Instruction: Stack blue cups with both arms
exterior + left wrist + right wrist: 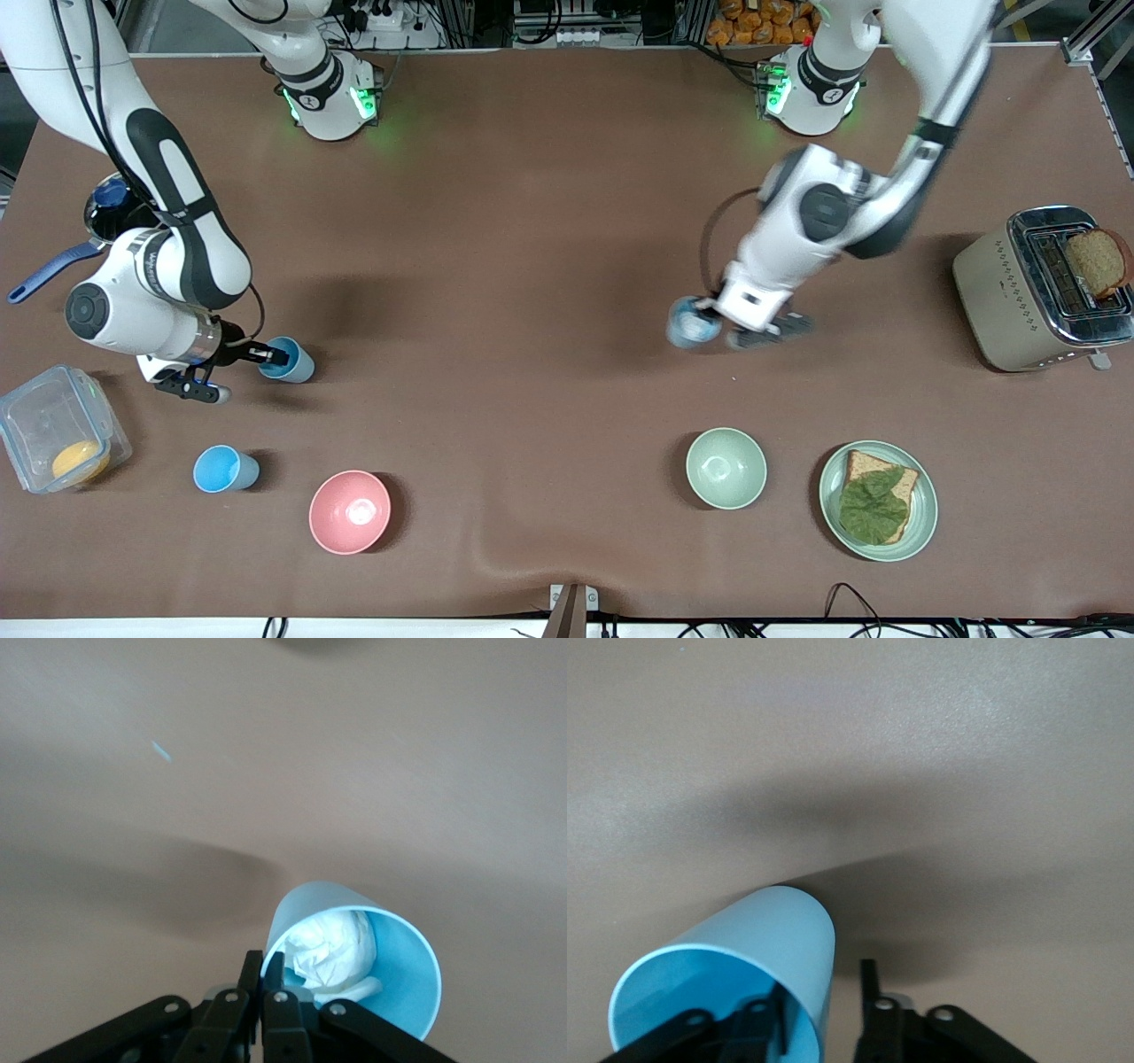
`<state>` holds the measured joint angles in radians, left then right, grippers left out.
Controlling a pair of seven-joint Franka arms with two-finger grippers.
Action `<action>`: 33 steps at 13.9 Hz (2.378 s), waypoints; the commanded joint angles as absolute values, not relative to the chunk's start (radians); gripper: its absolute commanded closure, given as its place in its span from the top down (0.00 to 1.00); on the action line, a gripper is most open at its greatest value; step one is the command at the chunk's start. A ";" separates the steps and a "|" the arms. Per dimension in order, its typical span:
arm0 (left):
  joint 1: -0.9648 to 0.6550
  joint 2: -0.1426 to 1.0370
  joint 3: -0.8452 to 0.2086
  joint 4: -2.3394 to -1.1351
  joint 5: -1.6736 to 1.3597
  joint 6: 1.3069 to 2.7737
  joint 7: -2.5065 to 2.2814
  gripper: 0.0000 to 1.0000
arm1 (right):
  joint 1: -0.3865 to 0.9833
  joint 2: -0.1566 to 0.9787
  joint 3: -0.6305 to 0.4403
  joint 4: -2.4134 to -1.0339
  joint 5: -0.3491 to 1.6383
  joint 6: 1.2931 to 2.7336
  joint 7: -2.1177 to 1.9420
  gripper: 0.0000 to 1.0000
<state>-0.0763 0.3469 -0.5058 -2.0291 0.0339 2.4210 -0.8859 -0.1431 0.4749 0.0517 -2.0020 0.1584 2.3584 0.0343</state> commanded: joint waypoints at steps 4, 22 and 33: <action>-0.273 0.530 -0.492 -1.847 0.177 2.399 -1.271 0.00 | -0.114 0.385 0.064 -2.013 0.179 2.257 0.081 0.00; -0.327 0.347 -0.459 -1.664 0.308 1.973 -1.463 1.00 | 0.434 0.293 0.072 -1.861 0.230 2.040 0.376 0.00; 0.110 0.094 -0.463 -1.664 0.193 1.681 -0.587 1.00 | 0.621 0.546 0.071 -1.635 0.219 2.132 0.733 0.00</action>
